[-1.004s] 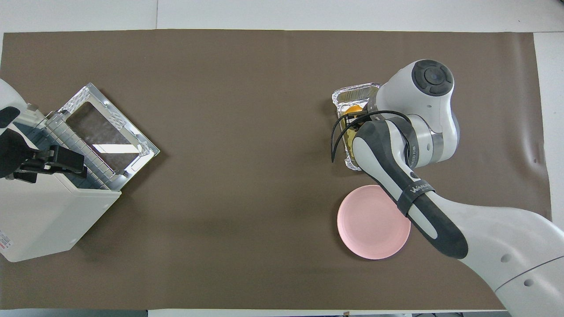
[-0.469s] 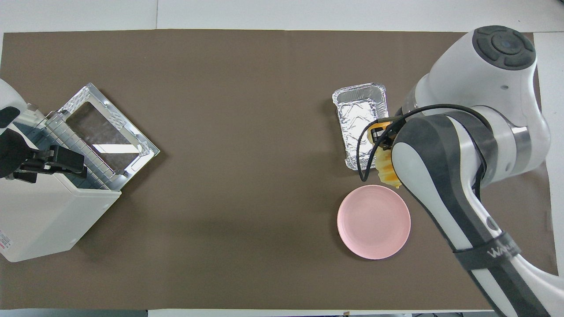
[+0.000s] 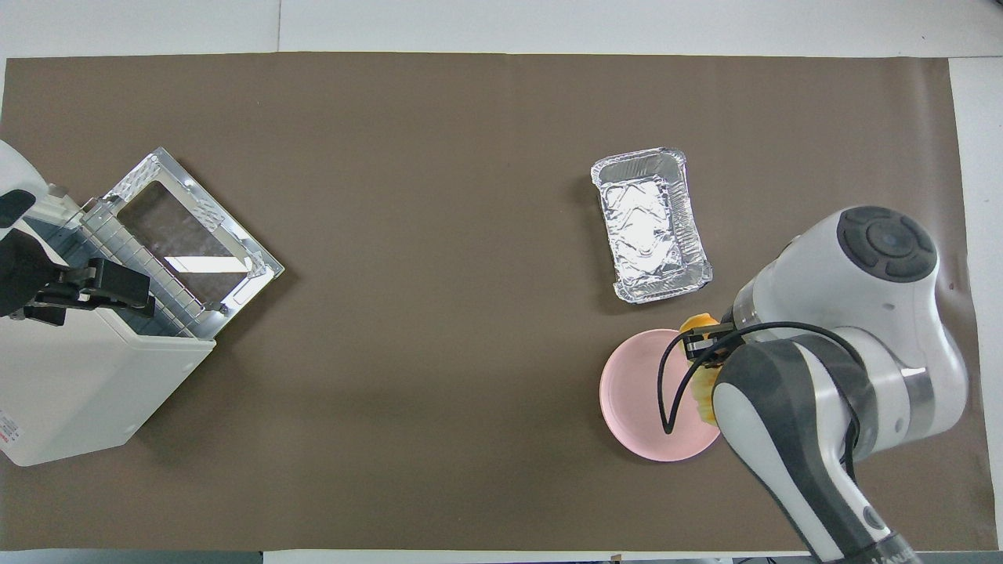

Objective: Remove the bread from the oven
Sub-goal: 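Lift the bread with the right gripper and lower it onto the pink plate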

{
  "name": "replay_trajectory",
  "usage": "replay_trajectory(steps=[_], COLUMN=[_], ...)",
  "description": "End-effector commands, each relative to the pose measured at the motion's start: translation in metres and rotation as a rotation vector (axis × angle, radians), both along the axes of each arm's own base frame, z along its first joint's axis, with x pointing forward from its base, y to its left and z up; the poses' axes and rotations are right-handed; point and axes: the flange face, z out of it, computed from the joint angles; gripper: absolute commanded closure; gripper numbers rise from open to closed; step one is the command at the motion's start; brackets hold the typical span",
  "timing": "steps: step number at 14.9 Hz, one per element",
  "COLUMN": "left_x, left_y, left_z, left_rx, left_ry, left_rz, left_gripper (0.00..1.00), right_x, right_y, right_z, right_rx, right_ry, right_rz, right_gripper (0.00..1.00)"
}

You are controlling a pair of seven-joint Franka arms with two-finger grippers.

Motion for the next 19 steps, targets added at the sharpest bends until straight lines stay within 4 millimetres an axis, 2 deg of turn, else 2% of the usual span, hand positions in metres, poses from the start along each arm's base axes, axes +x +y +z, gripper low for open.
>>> replay_trajectory(steps=[1,7,14,15,16,17,18,19], left_x=[-0.006,-0.006,-0.006,-0.006,-0.006,-0.006,-0.006,-0.006], left_y=[0.004,0.004,0.004,0.004,0.004,0.004,0.004,0.004], left_z=[0.002,0.002,0.002,0.002,0.002,0.002,0.002,0.002], left_rx=[-0.009,-0.009,-0.009,-0.009,-0.009,-0.009,-0.009,-0.009], left_ry=[-0.017,-0.017,-0.017,-0.017,-0.017,-0.017,-0.017,-0.017], left_rz=[0.014,0.014,0.014,0.014,0.014,0.014,0.014,0.014], left_gripper=[0.0,0.0,0.0,0.0,0.0,0.0,0.0,0.0], right_x=[-0.026,-0.046,-0.045,-0.045,-0.045,-0.044,-0.044,-0.042], right_y=[0.001,0.021,0.029,0.03,0.03,0.03,0.031,0.032], right_z=[-0.017,-0.05,-0.068,-0.069,-0.069,-0.069,-0.068,-0.067], right_rx=[0.012,0.017,0.027,0.028,0.027,0.028,0.028,0.027], right_ry=[-0.036,-0.052,-0.068,-0.071,-0.069,-0.071,-0.069,-0.064], right_rz=[0.001,0.03,0.039,0.04,0.04,0.04,0.04,0.042], right_gripper=[1.0,1.0,1.0,0.86,0.63,0.35,0.02,0.0])
